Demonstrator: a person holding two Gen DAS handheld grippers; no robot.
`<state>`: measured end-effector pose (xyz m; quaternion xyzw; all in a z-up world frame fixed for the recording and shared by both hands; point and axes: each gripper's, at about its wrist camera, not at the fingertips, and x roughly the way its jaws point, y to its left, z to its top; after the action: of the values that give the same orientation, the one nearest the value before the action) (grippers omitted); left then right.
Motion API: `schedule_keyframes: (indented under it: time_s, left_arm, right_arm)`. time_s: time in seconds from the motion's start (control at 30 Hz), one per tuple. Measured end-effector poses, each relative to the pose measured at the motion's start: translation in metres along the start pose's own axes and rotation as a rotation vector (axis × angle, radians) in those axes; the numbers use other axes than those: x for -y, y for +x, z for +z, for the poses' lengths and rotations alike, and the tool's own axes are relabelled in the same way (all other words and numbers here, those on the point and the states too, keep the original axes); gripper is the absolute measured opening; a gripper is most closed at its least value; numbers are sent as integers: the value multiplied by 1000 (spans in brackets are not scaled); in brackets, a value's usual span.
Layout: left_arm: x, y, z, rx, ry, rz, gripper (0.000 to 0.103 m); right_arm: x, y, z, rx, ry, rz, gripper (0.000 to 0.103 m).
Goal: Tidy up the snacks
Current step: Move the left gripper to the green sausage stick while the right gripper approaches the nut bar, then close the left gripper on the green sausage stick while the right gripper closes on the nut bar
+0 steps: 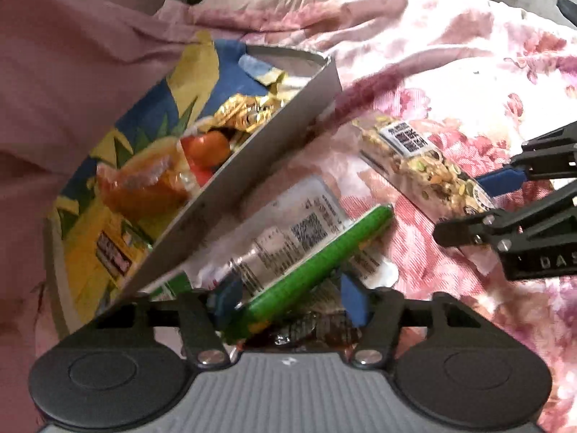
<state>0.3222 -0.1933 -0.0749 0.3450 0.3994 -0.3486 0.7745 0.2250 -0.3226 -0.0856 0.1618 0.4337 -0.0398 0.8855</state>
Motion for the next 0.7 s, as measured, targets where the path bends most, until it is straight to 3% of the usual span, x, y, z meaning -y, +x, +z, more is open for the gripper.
schedule_keyframes:
  time_s: [0.37, 0.57, 0.7]
  left_arm:
    - [3, -16, -24, -10, -162, -31, 43]
    - [1, -27, -38, -62, -352, -111, 29]
    - [7, -27, -41, -77, -369, -113, 27]
  right_arm:
    - [2, 0, 1, 4, 17, 10, 48]
    - [4, -3, 0, -3, 35, 20, 43]
    - [4, -4, -1, -8, 38, 22, 43]
